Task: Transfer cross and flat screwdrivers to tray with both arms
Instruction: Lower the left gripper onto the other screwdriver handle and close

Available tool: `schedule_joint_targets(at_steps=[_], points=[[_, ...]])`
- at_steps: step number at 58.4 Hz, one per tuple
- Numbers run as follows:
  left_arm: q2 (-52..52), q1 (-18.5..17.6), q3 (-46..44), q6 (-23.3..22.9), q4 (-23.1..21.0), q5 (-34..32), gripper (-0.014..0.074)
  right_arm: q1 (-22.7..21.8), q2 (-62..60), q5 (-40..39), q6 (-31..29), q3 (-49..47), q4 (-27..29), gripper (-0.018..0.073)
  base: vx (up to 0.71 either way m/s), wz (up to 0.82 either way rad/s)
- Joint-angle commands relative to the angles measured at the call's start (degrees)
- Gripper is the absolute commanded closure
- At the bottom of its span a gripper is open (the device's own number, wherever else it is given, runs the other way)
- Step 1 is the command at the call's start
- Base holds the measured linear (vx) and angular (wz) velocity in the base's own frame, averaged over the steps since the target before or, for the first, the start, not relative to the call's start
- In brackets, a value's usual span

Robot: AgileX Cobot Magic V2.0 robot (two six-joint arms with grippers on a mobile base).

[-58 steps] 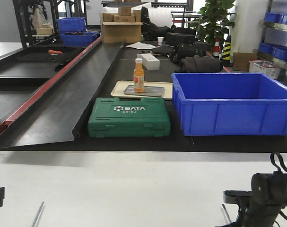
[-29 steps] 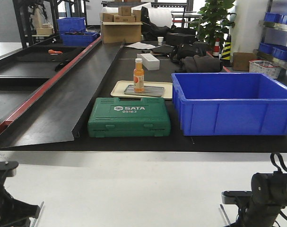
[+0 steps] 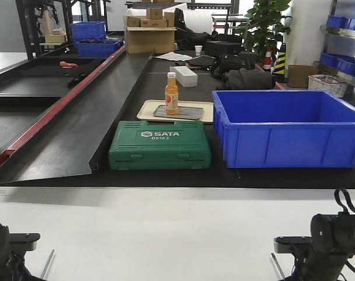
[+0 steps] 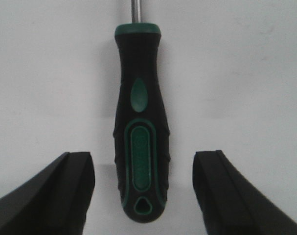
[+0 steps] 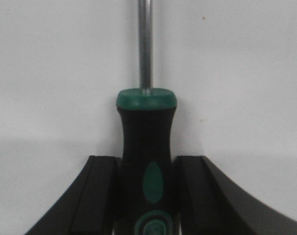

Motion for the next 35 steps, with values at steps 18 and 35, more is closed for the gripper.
schedule_joint_targets(at_steps=[18,35], points=[[2.4,0.3,-9.6,1.6,-0.3,5.6,0.0041,0.0,-0.6,1.1,-0.8,-0.1,2.4,0.0567,0.0,0.0],[6.0,0.3,-9.6,-1.5,-0.4,6.6,0.0041,0.0,-0.6,0.9,-0.9,-0.1,2.4,0.0567,0.0,0.0]])
